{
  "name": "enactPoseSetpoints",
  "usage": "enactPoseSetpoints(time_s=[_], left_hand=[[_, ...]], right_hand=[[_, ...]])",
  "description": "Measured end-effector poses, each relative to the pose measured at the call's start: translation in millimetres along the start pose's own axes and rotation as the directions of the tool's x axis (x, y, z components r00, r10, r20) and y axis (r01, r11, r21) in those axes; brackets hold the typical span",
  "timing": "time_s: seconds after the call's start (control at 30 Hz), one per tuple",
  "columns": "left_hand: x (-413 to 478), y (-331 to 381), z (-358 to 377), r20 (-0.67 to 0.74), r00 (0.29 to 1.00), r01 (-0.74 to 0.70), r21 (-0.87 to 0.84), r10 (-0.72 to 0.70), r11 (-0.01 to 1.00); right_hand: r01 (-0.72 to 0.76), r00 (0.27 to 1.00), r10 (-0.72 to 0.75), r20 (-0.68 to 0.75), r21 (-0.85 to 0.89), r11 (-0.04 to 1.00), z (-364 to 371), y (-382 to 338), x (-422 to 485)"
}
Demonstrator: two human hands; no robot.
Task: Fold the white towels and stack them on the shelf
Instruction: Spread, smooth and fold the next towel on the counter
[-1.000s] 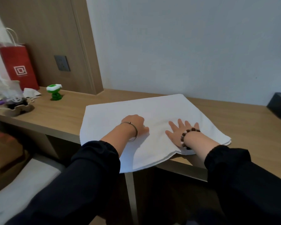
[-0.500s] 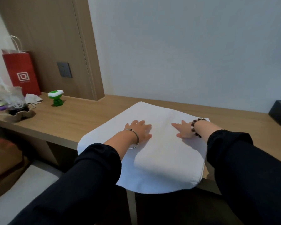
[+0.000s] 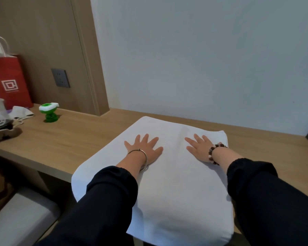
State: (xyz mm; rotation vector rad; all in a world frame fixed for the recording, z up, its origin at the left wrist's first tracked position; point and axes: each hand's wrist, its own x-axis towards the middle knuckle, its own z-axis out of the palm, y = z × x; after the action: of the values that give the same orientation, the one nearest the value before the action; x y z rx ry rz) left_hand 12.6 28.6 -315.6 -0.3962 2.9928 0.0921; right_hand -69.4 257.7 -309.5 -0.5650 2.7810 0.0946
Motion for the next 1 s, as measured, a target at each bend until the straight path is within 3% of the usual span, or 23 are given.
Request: enactPoseSetpoints(time_s=[0.23, 0.5, 0.67, 0.8, 0.9, 1.0], left_hand=[[8, 7, 3, -0.031, 0.989, 0.141, -0.062, -0.143, 0.988], [-2, 34, 11, -0.031, 0.944, 0.324, -0.112, -0.329, 0.939], [-9, 42, 12, -0.027, 0.944, 0.325, -0.088, -0.328, 0.942], [-4, 34, 4, -0.021, 0.955, 0.296, -0.045, -0.297, 0.954], [-4, 27, 0, -0.065, 0.963, 0.262, 0.015, -0.261, 0.965], [-6, 23, 4, -0.096, 0.963, 0.250, -0.023, -0.251, 0.968]], right_hand=[[0.065, 0.998, -0.065, -0.007, -0.007, 0.998, -17, 1, 37], [-0.037, 0.999, 0.039, 0.022, -0.081, 0.996, -39, -19, 83], [-0.094, 0.995, 0.091, -0.035, -0.080, 0.992, -40, -42, 80], [0.035, 0.976, 0.013, -0.217, 0.218, 0.975, -36, -69, 64], [0.177, 0.975, -0.160, -0.155, 0.105, 0.979, -12, -85, 46], [0.189, 0.972, -0.181, -0.149, 0.041, 0.981, 3, -69, 40]])
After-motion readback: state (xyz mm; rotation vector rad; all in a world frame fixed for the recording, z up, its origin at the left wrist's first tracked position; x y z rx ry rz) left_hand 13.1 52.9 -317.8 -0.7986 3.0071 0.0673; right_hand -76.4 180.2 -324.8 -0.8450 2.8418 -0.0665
